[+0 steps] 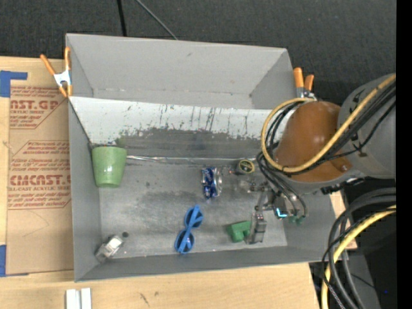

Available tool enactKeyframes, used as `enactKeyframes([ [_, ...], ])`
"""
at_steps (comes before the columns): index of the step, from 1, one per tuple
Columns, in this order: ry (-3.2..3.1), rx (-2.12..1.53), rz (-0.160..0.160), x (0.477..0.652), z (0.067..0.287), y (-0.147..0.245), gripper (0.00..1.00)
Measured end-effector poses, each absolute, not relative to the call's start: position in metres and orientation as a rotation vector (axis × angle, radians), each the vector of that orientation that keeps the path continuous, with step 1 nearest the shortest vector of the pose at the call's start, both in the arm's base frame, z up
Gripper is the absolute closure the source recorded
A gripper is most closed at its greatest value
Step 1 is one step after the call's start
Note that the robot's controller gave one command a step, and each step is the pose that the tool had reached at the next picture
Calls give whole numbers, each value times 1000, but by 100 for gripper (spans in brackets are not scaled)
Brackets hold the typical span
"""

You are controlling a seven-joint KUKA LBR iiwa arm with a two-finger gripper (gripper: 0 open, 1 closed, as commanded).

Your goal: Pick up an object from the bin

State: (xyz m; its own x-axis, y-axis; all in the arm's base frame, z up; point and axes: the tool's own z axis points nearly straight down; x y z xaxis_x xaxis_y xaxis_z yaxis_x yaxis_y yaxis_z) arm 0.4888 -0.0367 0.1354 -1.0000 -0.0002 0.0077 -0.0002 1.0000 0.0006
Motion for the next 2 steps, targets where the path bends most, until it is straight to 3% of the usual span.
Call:
enactKeyframes([
  [1,-3144,254,1,484,71,-55,0],
  [2,-3141,142,-2,484,101,-48,0],
])
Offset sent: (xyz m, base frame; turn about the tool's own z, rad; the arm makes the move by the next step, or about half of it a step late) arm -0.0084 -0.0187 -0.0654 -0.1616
